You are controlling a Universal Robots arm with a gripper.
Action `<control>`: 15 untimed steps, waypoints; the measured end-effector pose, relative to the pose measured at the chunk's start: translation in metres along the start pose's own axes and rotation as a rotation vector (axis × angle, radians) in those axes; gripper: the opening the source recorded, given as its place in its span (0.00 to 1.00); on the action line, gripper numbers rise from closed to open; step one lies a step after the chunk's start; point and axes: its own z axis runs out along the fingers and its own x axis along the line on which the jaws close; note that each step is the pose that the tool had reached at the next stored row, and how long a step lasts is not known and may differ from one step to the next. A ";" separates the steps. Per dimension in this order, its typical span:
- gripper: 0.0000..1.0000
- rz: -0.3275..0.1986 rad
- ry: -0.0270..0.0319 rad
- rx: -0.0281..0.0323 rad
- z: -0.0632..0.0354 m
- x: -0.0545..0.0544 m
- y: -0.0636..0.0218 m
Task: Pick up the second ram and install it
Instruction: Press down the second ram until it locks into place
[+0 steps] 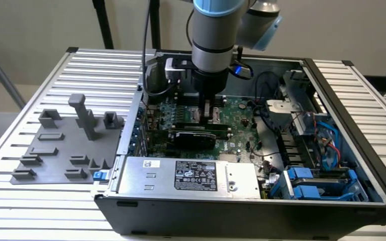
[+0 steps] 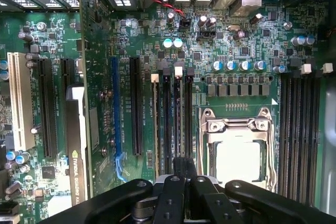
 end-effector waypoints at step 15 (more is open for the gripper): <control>0.11 0.001 0.0059 -0.0087 0.0041 -0.002 -0.0006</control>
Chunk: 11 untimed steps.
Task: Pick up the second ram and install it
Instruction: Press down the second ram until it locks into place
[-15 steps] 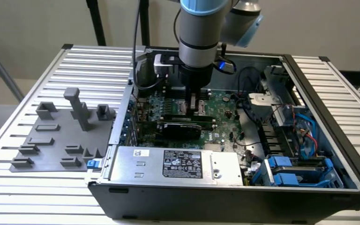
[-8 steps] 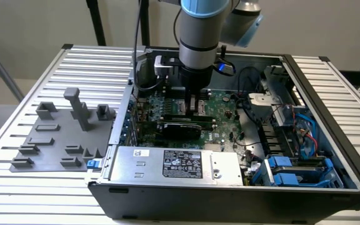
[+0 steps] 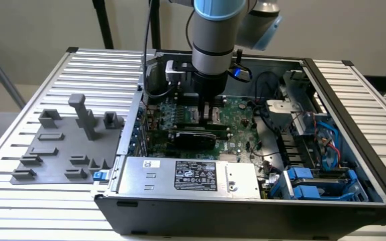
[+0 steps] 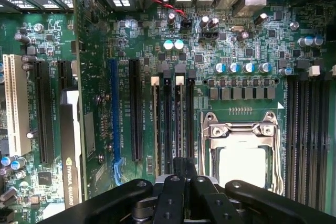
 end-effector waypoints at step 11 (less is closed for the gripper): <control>0.11 0.000 0.0016 -0.0016 -0.0117 0.000 -0.0005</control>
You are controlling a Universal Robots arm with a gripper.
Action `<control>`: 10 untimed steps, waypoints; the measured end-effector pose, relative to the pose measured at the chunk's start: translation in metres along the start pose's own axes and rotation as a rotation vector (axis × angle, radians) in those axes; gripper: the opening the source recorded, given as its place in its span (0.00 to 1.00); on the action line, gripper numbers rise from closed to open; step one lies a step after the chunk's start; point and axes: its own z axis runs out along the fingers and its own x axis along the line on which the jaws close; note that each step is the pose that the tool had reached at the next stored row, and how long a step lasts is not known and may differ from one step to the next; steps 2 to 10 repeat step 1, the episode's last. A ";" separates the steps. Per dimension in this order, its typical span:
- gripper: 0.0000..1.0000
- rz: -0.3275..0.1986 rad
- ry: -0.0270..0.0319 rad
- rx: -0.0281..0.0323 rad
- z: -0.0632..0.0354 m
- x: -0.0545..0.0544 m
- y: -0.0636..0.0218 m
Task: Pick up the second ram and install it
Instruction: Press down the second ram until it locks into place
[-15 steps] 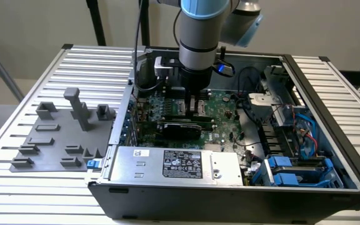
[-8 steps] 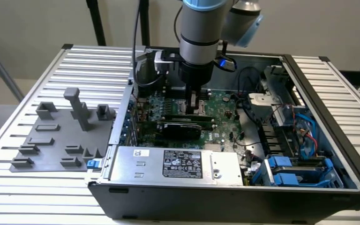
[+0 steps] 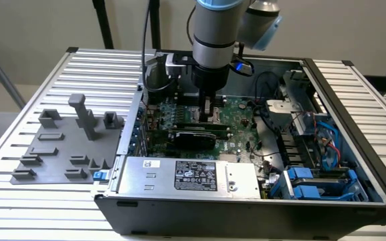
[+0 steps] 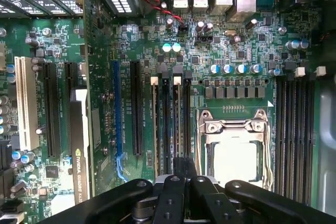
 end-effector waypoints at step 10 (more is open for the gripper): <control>0.11 0.000 0.0000 0.0000 0.0000 0.000 0.0000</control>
